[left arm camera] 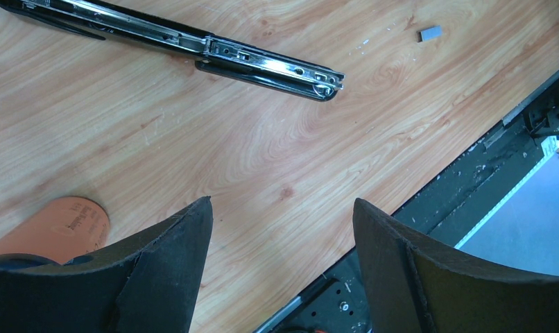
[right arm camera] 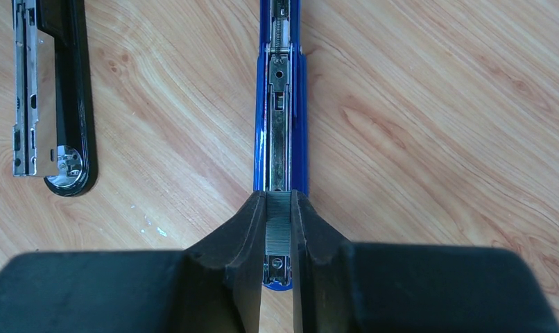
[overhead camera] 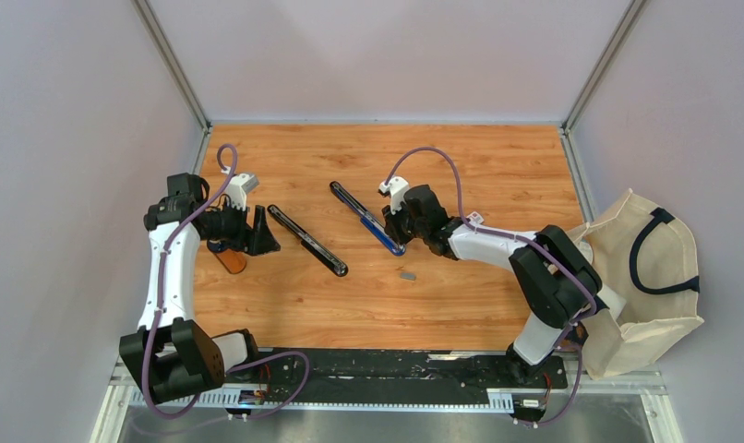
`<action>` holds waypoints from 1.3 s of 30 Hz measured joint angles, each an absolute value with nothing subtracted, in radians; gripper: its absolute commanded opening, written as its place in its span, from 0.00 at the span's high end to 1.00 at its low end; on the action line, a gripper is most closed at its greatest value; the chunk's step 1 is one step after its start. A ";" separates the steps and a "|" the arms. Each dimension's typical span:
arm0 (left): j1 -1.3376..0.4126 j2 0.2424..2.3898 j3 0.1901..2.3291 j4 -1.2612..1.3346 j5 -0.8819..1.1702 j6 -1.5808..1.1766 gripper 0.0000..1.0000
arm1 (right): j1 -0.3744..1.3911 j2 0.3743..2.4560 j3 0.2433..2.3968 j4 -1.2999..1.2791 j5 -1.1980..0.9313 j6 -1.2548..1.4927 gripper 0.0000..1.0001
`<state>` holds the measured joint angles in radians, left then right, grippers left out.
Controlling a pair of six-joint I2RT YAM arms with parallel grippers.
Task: Load the staples into the stapler
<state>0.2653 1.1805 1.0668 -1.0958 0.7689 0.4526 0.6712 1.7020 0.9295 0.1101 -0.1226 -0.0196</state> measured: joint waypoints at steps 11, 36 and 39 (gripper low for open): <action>0.265 1.182 1.067 -1.095 0.769 0.453 0.18 | 0.671 1.734 0.930 0.111 -0.123 -0.020 0.81; 0.265 1.185 1.067 -1.095 0.770 0.453 0.18 | 0.671 1.694 0.930 0.114 -0.126 -0.023 0.81; 0.265 1.185 1.067 -1.095 0.770 0.453 0.18 | 0.671 1.695 0.930 0.112 -0.127 -0.023 0.81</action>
